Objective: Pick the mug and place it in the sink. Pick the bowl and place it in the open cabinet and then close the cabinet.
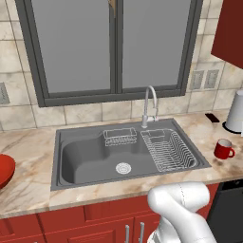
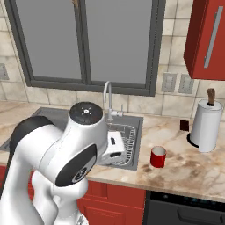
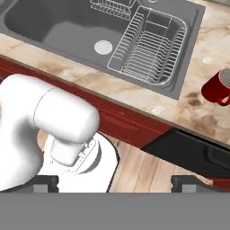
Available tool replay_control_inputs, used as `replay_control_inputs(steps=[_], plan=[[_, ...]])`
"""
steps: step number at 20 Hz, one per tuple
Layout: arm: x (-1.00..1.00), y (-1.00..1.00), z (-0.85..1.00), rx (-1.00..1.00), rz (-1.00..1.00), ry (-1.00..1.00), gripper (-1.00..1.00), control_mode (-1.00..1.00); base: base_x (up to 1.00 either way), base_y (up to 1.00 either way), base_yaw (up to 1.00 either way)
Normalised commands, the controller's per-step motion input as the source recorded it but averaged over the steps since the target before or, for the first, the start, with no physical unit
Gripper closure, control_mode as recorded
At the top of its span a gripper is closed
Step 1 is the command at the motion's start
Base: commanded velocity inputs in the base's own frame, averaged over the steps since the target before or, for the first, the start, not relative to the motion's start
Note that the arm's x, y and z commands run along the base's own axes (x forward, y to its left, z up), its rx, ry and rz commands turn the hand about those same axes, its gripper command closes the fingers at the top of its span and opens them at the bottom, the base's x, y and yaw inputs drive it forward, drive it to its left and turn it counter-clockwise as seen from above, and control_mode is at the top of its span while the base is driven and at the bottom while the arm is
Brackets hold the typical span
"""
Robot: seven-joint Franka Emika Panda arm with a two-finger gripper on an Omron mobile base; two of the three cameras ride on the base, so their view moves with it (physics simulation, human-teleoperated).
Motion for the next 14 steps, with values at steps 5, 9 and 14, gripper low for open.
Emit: replay_control_inputs(steps=[5, 9, 14], plan=[[-0.08, -0.50, 0.00, 0.00, 0.09, -0.09, -1.00, -1.00, 0.00, 0.00, 0.00], [0.05, -0.37, -0.03, 0.00, 0.21, -0.33, -1.00, -1.00, 0.00, 0.00, 0.00], [0.04, -0.29, -0.12, 0.00, 0.23, -0.34, -1.00, -1.00, 0.00, 0.00, 0.00]])
